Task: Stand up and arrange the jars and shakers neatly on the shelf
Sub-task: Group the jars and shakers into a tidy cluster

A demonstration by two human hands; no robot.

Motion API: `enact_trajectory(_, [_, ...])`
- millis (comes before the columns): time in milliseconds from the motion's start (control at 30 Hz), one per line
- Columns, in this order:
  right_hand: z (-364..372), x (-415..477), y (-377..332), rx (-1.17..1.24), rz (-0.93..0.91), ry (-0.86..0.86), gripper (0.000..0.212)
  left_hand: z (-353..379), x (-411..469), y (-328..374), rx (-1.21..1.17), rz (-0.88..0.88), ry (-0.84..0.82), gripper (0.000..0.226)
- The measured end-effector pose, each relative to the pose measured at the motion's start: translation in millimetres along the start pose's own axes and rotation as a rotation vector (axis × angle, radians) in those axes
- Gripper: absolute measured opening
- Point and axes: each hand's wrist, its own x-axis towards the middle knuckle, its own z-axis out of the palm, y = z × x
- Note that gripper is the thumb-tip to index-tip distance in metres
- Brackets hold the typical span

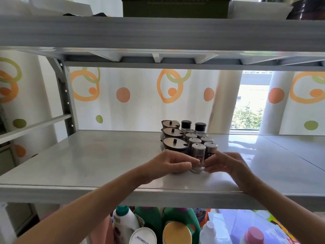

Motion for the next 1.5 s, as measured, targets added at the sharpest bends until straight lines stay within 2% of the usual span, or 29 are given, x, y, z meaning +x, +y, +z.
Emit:
enact_trajectory(67, [-6.4, -3.1, 1.0, 0.019, -0.138, 0.171, 0.043, -0.3, 1.9, 10.6, 0.088, 0.104, 0.087, 0.032])
enact_trajectory(100, [-9.0, -4.1, 0.8, 0.061, -0.143, 0.183, 0.044, -0.7, 4.9, 15.1, 0.144, 0.154, 0.125, 0.031])
enact_trajectory(200, [-8.7, -5.2, -1.5, 0.135, 0.047, -0.016, 0.063, 0.9, 15.6, 25.6, 0.301, 0.187, 0.122, 0.024])
enact_trajectory(233, [-7.5, -4.4, -1.6, 0.135, 0.122, -0.093, 0.07, 2.9, 18.9, 25.8, 0.289, 0.147, 0.092, 0.024])
enact_trajectory(300, [-4.8, -1.3, -0.6, 0.143, 0.221, -0.196, 0.076, 8.7, 23.3, 22.2, 0.106, 0.01, 0.064, 0.031])
enact_trajectory(367, [-2.2, 1.4, -0.1, 0.171, 0.28, -0.231, 0.079, 13.2, 24.9, 14.7, -0.086, -0.119, 0.074, 0.041])
enact_trajectory(467, [-2.5, 4.9, -0.4, 0.197, 0.309, -0.233, 0.079, 13.6, 25.0, 5.0, -0.209, -0.189, 0.112, 0.043])
enact_trajectory(767, [-3.6, 16.0, 2.8, 0.228, 0.31, -0.243, 0.078, 16.9, 25.4, 5.0, -0.198, -0.193, 0.155, 0.045])
enact_trajectory(900, [-5.2, 14.0, 0.1, 0.159, 0.306, -0.221, 0.075, 16.1, 22.8, 7.3, -0.158, -0.18, 0.133, 0.043])
enact_trajectory(967, [-10.1, 9.4, 0.4, 0.042, 0.236, -0.122, 0.071, 13.1, 18.8, 11.8, -0.196, -0.096, 0.125, 0.04])
enact_trajectory(1033, [-18.6, 5.5, 4.1, -0.028, 0.115, 0.182, 0.066, 5.9, 17.5, 21.4, -0.235, 0.046, 0.238, 0.034])
enact_trajectory(1100, [-29.2, 9.8, 11.1, -0.016, 0.019, 0.479, 0.062, -5.9, 22.9, 31.2, -0.012, 0.172, 0.44, 0.028])
enact_trajectory(1133, [-31.7, 14.8, 13.1, 0.013, 0.012, 0.529, 0.061, -11.4, 27.4, 34.7, 0.203, 0.197, 0.504, 0.03])
enact_trajectory(1200, [-27.1, 24.7, 13.7, 0.036, 0.063, 0.501, 0.063, -16.2, 37.6, 36.6, 0.622, 0.14, 0.428, 0.043])
enact_trajectory(1300, [-4.3, 36.2, 14.2, 0.03, 0.169, 0.406, 0.069, -11.2, 51.9, 28.2, 0.939, 0.033, 0.172, 0.067])
enact_trajectory(1367, [8.0, 42.5, 15.5, 0.054, 0.212, 0.366, 0.073, -8.0, 60.7, 22.9, 1.065, 0.059, 0.112, 0.073])
enact_trajectory(1500, [19.7, 48.0, 11.4, 0.202, 0.222, 0.32, 0.075, -9.3, 69.1, 18.9, 1.137, 0.072, 0.099, 0.068])
